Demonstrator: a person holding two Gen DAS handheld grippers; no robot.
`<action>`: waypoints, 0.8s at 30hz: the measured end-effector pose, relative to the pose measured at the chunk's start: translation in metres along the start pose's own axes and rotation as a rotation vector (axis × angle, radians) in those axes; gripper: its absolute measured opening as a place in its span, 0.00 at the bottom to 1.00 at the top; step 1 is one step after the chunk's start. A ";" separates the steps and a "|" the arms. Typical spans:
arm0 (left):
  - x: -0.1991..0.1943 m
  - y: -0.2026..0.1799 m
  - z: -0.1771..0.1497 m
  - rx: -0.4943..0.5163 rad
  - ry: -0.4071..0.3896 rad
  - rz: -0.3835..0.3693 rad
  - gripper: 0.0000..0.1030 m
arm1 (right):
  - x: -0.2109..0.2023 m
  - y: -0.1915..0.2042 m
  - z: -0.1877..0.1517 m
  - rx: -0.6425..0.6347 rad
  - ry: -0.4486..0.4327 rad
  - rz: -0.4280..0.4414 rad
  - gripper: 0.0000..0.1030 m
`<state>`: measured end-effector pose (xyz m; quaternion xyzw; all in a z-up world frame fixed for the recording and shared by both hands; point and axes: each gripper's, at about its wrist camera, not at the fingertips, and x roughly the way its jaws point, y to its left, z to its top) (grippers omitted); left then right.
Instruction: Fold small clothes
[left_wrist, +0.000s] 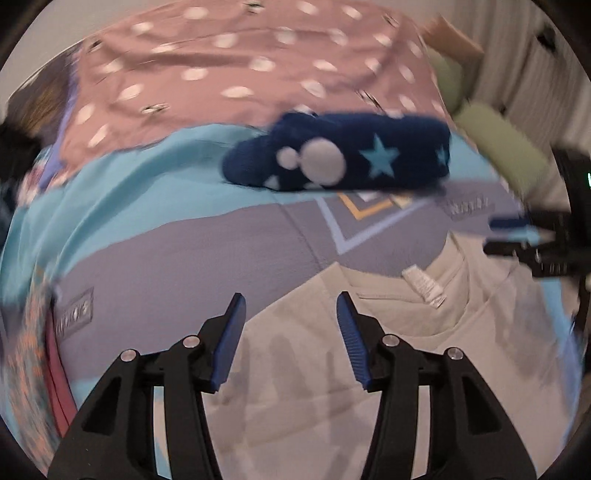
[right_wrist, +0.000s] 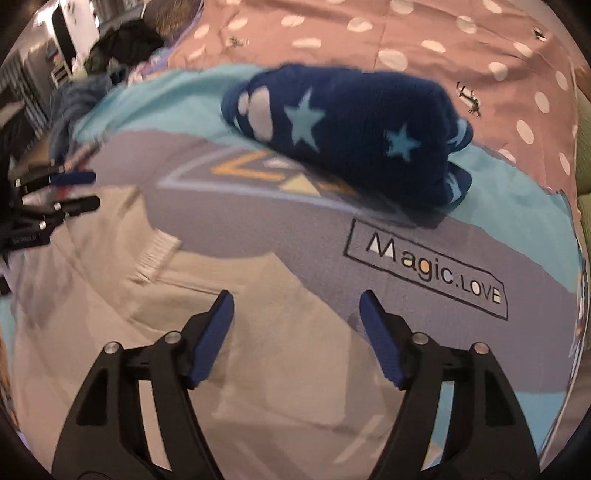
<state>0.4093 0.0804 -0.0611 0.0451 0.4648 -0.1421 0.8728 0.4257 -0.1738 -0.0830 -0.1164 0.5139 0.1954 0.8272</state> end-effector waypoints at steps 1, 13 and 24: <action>0.010 -0.002 0.001 0.036 0.028 0.010 0.50 | 0.006 -0.002 -0.001 -0.003 0.014 0.009 0.69; 0.011 -0.025 -0.009 0.215 -0.019 0.011 0.07 | -0.029 -0.022 -0.020 0.198 -0.239 0.143 0.08; 0.013 -0.026 -0.014 0.159 -0.033 0.200 0.19 | -0.085 -0.020 -0.071 0.312 -0.324 0.001 0.33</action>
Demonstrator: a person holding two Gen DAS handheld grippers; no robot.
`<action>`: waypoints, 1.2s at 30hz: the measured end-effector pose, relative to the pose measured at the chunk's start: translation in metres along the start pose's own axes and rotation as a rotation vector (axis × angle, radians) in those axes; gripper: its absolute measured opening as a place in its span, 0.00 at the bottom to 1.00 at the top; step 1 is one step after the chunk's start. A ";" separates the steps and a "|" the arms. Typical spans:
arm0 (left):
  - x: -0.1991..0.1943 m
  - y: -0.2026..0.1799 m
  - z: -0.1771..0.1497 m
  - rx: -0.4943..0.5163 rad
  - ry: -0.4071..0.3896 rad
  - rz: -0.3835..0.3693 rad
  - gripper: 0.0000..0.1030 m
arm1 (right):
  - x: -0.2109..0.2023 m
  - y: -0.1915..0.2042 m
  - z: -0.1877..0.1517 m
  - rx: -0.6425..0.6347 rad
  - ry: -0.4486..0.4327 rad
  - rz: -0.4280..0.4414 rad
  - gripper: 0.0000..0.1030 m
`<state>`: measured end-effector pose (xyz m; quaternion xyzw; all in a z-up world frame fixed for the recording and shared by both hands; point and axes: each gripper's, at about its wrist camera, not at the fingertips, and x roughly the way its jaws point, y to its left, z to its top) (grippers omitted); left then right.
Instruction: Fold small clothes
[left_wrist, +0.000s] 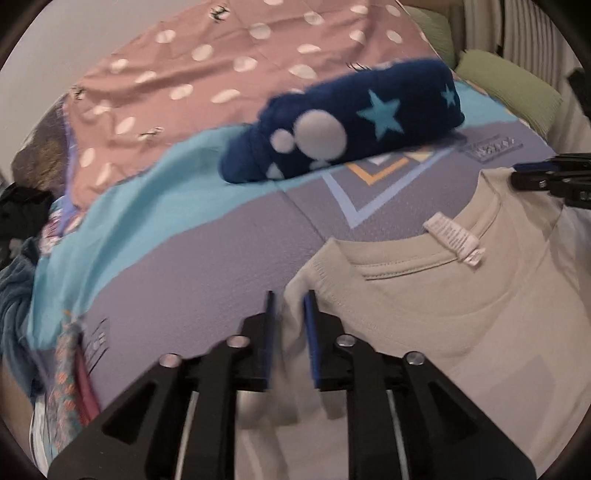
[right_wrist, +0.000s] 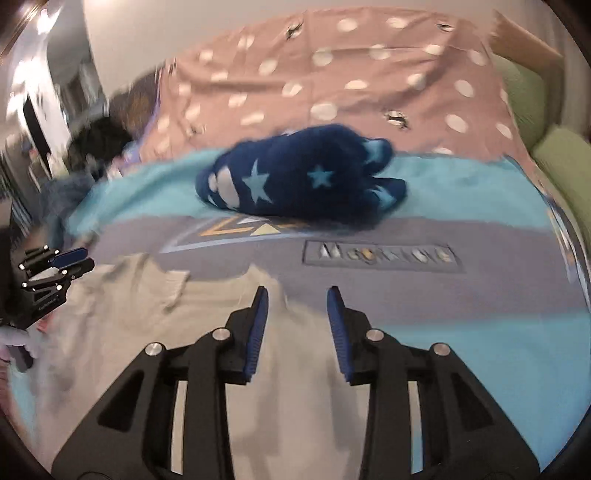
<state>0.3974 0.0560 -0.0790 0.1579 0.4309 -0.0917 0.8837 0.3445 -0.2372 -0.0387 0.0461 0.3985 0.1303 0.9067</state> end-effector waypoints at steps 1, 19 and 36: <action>-0.019 0.004 -0.003 -0.005 -0.027 0.019 0.22 | -0.024 -0.011 -0.018 0.059 0.007 0.054 0.33; -0.225 0.017 -0.308 -0.507 -0.079 -0.207 0.56 | -0.222 -0.051 -0.303 0.347 0.105 0.243 0.63; -0.287 -0.039 -0.426 -0.583 -0.088 -0.278 0.62 | -0.285 -0.038 -0.412 0.458 -0.022 0.348 0.64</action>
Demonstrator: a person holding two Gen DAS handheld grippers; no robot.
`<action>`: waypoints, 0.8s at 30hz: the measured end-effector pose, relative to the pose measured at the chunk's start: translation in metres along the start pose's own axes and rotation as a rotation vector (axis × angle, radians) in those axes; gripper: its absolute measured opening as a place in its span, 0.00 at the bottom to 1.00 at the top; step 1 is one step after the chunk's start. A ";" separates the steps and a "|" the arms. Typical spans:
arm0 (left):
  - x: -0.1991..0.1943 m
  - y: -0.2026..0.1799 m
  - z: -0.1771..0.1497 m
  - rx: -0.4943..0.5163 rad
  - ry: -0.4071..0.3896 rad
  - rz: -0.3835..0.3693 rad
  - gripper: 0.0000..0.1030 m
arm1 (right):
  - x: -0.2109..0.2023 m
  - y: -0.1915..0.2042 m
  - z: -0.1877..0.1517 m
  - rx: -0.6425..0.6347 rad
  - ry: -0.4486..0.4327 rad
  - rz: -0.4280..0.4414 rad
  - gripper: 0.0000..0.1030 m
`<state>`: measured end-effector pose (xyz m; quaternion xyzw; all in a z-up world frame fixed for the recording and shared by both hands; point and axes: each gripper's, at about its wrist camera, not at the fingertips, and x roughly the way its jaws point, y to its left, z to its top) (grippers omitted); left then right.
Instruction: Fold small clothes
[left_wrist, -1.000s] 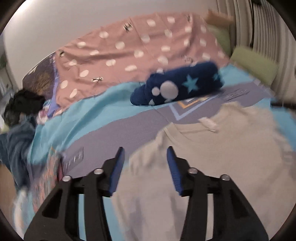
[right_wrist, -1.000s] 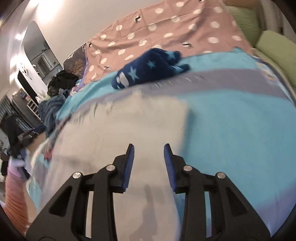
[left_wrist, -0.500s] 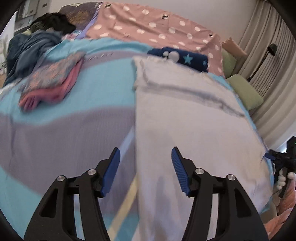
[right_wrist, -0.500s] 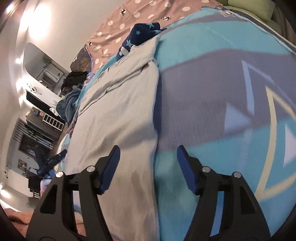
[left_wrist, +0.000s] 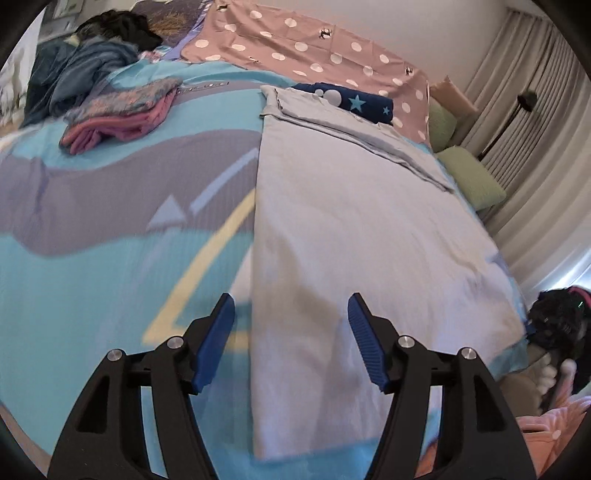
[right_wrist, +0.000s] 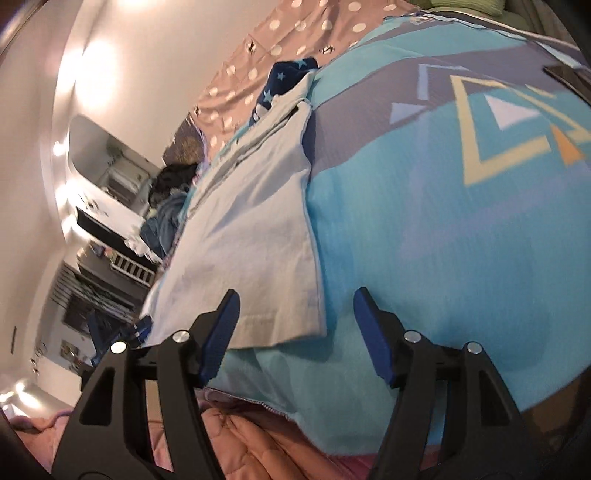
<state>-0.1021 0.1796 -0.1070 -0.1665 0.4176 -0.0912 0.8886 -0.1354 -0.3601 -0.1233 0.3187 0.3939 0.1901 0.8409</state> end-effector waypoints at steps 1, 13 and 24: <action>-0.003 0.002 -0.004 -0.023 -0.002 -0.016 0.63 | 0.000 0.001 -0.001 -0.001 0.000 0.006 0.64; -0.020 0.014 -0.038 -0.150 0.015 -0.188 0.68 | 0.019 0.003 0.006 -0.030 0.044 0.029 0.65; -0.016 -0.001 -0.036 -0.143 0.019 -0.205 0.48 | 0.022 -0.011 0.021 0.105 0.097 0.009 0.07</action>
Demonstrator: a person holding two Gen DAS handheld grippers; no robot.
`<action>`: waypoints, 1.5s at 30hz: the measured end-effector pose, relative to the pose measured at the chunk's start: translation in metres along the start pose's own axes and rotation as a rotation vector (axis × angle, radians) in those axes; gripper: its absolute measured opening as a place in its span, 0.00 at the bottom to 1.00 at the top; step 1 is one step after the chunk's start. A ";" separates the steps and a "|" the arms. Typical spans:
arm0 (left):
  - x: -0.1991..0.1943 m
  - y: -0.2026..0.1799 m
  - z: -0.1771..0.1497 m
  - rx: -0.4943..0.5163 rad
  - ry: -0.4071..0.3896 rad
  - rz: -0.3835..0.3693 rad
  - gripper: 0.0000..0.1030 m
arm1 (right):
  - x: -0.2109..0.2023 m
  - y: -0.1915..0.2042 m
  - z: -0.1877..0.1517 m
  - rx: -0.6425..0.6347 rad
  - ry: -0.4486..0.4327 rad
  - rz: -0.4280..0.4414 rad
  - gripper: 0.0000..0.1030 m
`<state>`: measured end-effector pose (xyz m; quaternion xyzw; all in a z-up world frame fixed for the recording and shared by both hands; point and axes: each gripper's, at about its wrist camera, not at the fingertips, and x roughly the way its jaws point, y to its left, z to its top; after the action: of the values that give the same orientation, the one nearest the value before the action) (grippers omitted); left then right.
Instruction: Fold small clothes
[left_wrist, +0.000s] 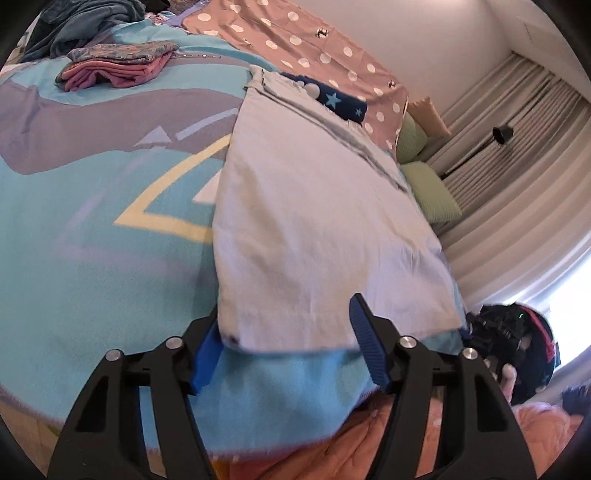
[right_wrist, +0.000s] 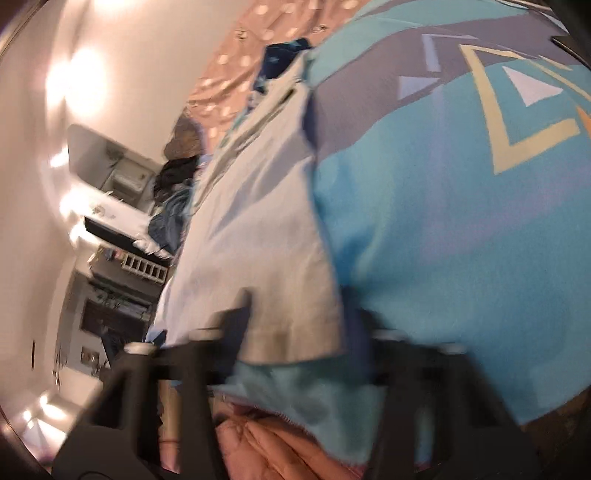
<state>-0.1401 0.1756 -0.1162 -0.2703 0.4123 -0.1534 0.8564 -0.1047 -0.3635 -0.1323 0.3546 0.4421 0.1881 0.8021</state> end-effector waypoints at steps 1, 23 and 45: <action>0.007 0.003 0.005 -0.027 0.003 -0.017 0.15 | -0.004 -0.009 0.001 0.106 0.019 0.052 0.07; -0.025 -0.012 0.021 -0.052 -0.063 0.033 0.02 | -0.039 0.039 -0.005 -0.030 -0.007 0.019 0.07; -0.042 -0.053 0.093 0.021 -0.205 -0.061 0.02 | -0.054 0.098 0.068 -0.165 -0.174 0.091 0.07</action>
<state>-0.0944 0.1847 -0.0117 -0.2879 0.3125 -0.1554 0.8918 -0.0749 -0.3578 -0.0046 0.3219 0.3375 0.2285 0.8546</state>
